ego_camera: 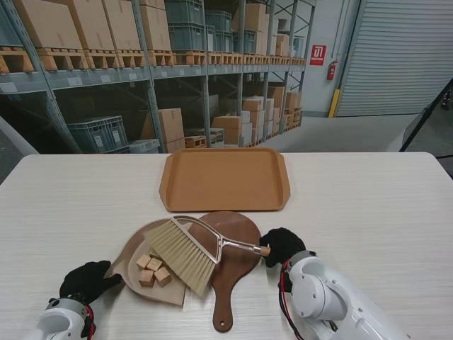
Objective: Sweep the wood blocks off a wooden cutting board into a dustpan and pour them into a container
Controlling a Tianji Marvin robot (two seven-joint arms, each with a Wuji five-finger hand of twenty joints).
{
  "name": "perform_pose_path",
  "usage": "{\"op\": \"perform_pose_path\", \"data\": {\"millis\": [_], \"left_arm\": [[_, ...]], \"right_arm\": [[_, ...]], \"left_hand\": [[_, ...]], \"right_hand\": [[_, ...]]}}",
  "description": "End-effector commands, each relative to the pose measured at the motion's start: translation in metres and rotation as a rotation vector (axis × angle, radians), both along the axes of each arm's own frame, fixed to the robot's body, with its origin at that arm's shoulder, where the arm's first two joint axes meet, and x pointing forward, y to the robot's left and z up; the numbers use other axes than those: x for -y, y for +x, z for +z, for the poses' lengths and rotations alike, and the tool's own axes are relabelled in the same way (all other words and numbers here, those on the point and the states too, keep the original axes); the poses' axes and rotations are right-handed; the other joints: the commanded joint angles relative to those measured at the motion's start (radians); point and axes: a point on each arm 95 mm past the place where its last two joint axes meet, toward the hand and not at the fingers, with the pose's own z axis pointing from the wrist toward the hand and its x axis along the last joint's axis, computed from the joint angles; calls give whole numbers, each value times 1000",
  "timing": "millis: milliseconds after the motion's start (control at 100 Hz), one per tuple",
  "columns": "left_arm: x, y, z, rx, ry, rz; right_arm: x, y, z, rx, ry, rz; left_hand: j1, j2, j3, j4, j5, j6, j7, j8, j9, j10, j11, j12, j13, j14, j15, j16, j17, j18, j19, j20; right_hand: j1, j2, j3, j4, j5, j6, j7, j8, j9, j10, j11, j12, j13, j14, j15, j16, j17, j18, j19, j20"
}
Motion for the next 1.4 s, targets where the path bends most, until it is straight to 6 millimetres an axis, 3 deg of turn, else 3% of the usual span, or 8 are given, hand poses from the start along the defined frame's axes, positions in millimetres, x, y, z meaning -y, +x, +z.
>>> {"op": "perform_pose_path", "data": {"millis": [0, 600, 1020, 1390], "left_arm": [[2, -5, -3, -27, -7, -1], [2, -5, -3, -33, -5, -2], [1, -5, -2, -31, 2, -1], [1, -3, -1, -33, 4, -8]], "right_arm": [[3, -3, 0, -22, 9, -24], [68, 13, 15, -36, -26, -367], [145, 24, 32, 59, -171, -612], [201, 16, 28, 91, -295, -785]], "left_hand": [[81, 61, 121, 6, 101, -48, 63, 4, 75, -367, 1528, 12, 70, -256, 18, -6, 24, -52, 84, -14], [79, 75, 112, 6, 105, -47, 64, 12, 77, -368, 1535, 14, 70, -256, 20, -6, 22, -51, 85, -13], [81, 77, 108, 7, 106, -47, 62, 17, 77, -369, 1536, 14, 69, -255, 20, -6, 22, -50, 85, -13], [83, 78, 106, 8, 106, -47, 62, 20, 77, -370, 1537, 14, 68, -256, 19, -6, 22, -50, 85, -12]], "right_hand": [[56, 89, 456, 46, 37, -63, 96, -10, 55, -40, -75, -53, 45, -81, 28, -4, 41, -19, 104, -8], [63, 88, 456, 81, 65, -52, 89, -7, 76, -25, -81, -41, 43, -68, 49, 8, 45, -10, 115, 8], [65, 93, 456, 83, 69, -49, 85, -1, 79, -23, -86, -34, 43, -65, 50, 8, 45, -7, 117, 8], [66, 98, 456, 81, 70, -46, 84, 2, 79, -21, -87, -31, 43, -61, 51, 7, 46, -1, 117, 6]]}}
